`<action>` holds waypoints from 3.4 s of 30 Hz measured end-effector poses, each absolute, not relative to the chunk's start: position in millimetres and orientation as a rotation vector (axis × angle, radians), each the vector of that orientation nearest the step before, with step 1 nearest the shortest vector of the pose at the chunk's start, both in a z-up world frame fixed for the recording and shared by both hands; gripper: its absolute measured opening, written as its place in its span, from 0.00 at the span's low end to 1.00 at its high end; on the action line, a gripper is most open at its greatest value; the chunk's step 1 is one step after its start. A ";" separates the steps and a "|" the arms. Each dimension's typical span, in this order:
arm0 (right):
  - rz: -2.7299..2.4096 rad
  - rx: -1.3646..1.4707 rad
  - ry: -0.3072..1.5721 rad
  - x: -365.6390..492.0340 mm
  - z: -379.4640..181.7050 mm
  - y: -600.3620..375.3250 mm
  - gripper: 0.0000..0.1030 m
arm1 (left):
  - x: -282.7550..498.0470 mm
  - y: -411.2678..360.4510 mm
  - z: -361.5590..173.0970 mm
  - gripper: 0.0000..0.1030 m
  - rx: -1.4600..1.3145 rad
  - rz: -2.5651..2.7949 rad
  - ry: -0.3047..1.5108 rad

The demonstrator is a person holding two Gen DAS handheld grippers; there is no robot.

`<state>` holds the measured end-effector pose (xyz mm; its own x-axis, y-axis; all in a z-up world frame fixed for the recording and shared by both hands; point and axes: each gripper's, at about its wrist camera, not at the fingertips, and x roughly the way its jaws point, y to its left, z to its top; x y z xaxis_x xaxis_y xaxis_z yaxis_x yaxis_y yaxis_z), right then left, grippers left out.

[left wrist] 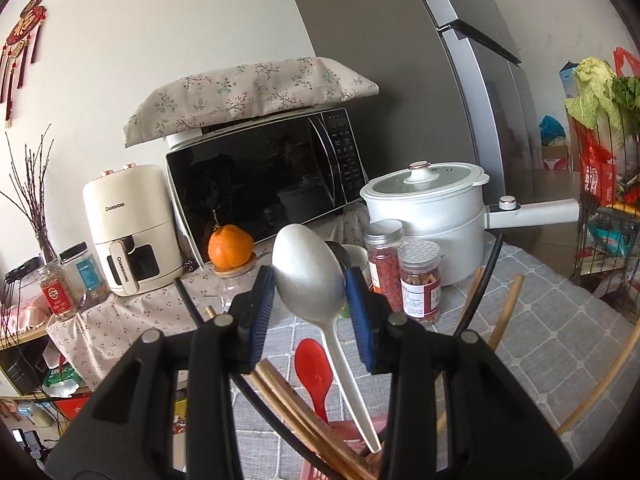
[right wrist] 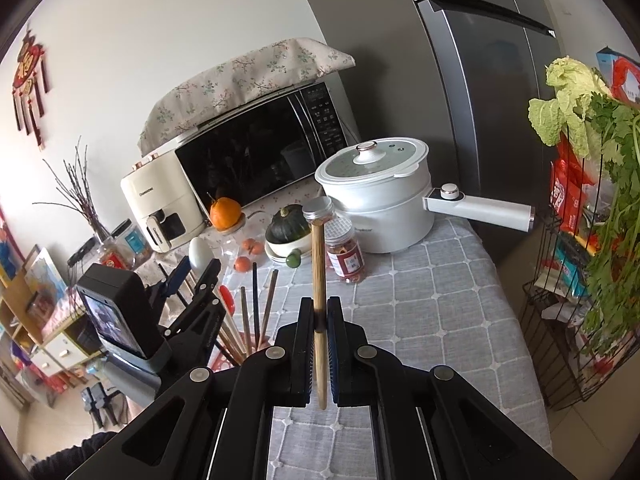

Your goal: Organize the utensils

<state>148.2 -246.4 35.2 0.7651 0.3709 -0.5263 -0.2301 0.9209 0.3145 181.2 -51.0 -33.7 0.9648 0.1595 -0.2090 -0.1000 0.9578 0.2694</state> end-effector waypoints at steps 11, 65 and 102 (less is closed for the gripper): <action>0.347 0.260 0.617 148.1 36.5 -248.2 0.06 | 181.2 -40.2 -35.7 0.52 0.180 0.102 0.343; 0.308 0.181 0.483 111.0 49.5 -183.6 0.75 | 79.0 15.0 -19.8 0.99 -0.146 0.037 0.713; 0.036 -0.029 0.630 41.1 5.7 -208.0 1.00 | 16.6 -25.1 -2.6 1.00 -0.048 0.065 0.646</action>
<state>41.1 -208.0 5.7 0.8072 0.0246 -0.5898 -0.0420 0.9990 -0.0158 16.6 -25.1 -2.6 0.7969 0.0451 -0.6024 -0.0752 0.9969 -0.0249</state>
